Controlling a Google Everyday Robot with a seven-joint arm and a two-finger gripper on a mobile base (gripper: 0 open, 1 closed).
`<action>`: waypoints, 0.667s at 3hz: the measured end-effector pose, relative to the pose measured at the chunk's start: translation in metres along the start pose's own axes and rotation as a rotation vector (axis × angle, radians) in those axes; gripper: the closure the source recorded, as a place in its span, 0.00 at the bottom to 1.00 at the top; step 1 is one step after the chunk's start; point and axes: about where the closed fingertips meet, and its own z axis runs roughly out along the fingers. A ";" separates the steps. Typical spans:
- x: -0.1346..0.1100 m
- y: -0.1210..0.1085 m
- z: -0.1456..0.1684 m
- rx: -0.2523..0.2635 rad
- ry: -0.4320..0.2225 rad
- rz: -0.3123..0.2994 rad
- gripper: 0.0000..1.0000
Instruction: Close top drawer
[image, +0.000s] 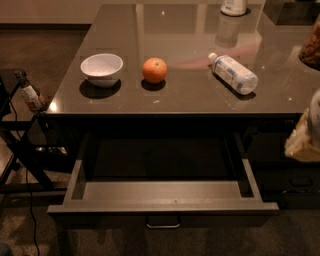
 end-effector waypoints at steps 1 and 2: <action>0.024 0.021 0.040 -0.077 0.032 0.050 1.00; 0.025 0.023 0.042 -0.083 0.035 0.049 1.00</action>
Offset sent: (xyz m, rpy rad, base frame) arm -0.0139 -0.0107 -0.0367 0.0118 0.0664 -0.0393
